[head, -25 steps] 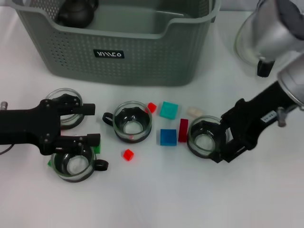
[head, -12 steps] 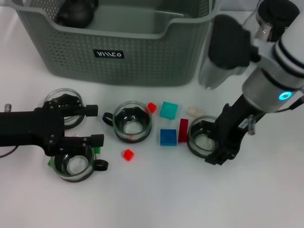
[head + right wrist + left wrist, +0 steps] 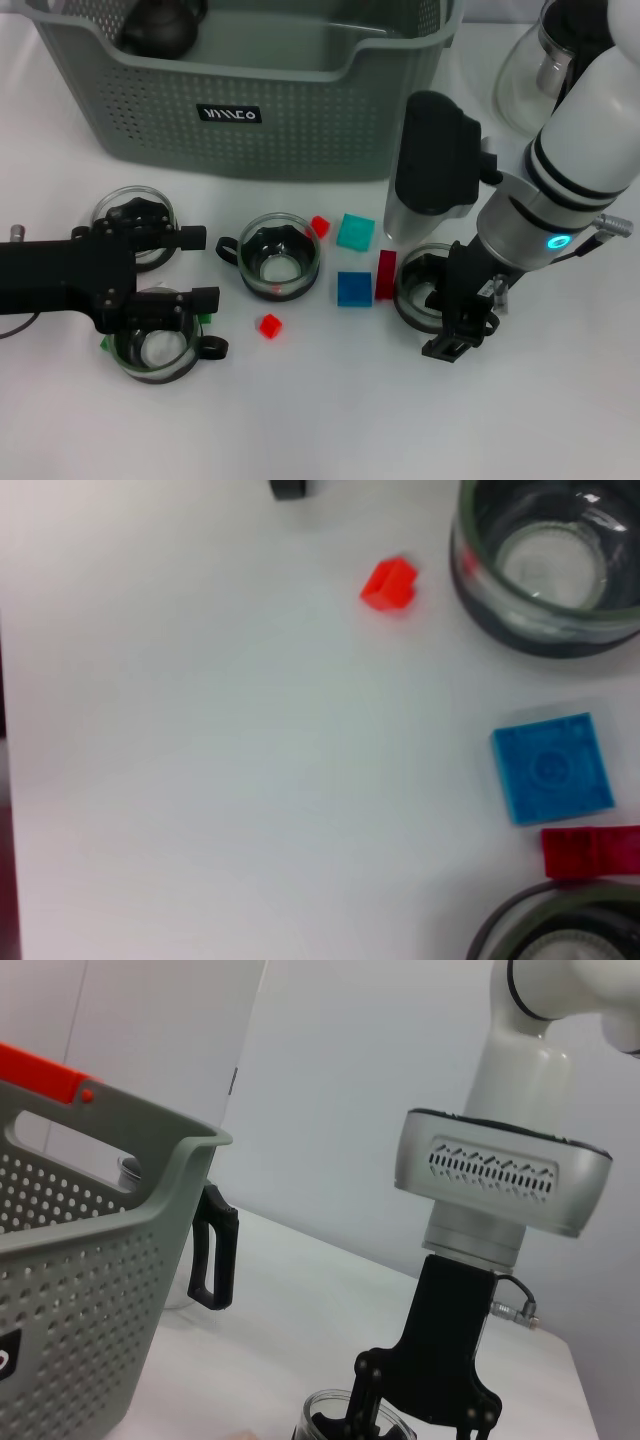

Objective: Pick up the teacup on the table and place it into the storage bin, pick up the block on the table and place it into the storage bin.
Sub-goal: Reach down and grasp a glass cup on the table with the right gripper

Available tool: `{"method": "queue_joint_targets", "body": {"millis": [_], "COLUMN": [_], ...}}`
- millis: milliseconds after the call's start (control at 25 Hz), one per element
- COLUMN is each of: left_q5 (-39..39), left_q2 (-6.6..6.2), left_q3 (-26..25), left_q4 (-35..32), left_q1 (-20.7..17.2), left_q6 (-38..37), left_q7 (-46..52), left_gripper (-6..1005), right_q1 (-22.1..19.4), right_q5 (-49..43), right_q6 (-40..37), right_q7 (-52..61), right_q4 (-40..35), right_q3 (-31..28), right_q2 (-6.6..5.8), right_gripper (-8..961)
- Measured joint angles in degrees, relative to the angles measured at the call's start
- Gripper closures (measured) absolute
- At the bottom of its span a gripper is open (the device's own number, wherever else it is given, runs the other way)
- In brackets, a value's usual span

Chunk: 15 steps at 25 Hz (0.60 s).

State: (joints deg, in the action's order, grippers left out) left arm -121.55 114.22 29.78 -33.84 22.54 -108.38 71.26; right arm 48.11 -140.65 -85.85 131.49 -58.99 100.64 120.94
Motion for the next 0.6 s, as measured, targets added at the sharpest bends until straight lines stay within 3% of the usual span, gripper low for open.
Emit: {"method": "queue_joint_targets", "body": {"millis": [320, 600], "left_q5": [0.0, 0.0], "left_q2": [0.15, 0.17], "left_q3": [0.1, 0.11], "left_q4": [0.0, 0.01], "left_q1": [0.02, 0.05], "left_q6": [0.04, 0.09], "left_q7": [0.04, -0.02], "left_gripper": [173, 173], "right_q1": [-0.08, -0.04], "right_q5": [-0.02, -0.07], "right_q6": [0.04, -0.36], "right_q7": [-0.1, -0.21], "right_q4": [-0.35, -0.69], "right_q3": [1.31, 0.81], "right_q2": [-0.12, -0.26], "right_gripper": [363, 635]}}
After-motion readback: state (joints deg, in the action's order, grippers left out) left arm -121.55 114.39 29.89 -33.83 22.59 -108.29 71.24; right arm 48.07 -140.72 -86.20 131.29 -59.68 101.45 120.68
